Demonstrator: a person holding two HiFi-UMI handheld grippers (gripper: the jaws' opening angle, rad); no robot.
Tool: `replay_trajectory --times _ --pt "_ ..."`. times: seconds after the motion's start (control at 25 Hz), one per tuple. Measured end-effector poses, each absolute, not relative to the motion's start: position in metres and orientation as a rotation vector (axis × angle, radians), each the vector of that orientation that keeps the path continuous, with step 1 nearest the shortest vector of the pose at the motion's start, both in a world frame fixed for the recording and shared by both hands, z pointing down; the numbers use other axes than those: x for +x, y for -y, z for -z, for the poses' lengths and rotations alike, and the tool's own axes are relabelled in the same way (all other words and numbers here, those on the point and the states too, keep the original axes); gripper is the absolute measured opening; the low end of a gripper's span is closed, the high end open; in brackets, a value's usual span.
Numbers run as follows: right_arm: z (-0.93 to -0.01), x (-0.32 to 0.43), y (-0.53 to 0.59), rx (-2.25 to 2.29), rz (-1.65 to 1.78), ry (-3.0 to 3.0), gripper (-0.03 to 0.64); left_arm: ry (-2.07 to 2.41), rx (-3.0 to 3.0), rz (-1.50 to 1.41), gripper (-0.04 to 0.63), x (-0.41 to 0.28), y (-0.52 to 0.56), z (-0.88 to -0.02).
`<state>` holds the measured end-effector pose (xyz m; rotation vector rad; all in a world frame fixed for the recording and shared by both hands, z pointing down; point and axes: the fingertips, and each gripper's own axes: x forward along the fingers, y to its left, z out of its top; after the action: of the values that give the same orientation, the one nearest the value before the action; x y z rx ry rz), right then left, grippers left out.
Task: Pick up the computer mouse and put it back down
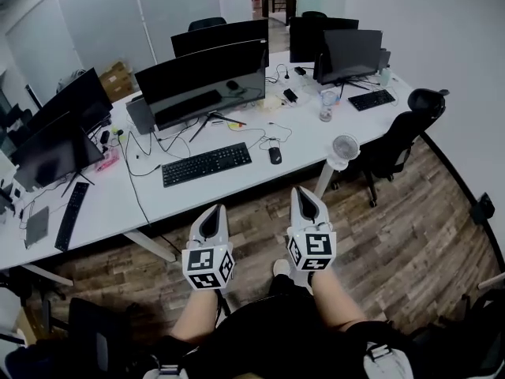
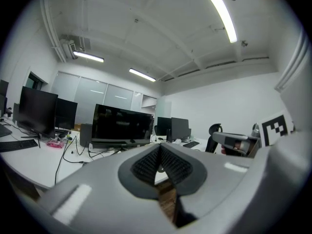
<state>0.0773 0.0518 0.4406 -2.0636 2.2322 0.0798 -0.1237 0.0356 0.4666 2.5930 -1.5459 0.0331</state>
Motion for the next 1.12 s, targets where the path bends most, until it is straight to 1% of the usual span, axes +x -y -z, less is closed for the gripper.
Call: replay_trajectory --times 0.32,0.52,0.88,1.12 --pt "-0.438 0.133 0.075 -2.014 -0.028 -2.297 -0.002 1.601 2.542 -0.066 0.054 -0.065 0.083 -0.46" --pt "-0.449 0.159 0.133 -1.987 0.03 -2.349 -0.002 1.626 2.493 -0.088 0.054 -0.039 0.131 -0.462" --pt "-0.478 0.153 0.205 -1.945 0.135 -2.436 -0.002 1.688 2.437 -0.13 0.054 -0.047 0.186 -0.475" --pt "-0.5 0.148 0.251 -2.012 0.169 -2.398 0.0 1.685 2.444 -0.123 0.054 -0.057 0.221 -0.477"
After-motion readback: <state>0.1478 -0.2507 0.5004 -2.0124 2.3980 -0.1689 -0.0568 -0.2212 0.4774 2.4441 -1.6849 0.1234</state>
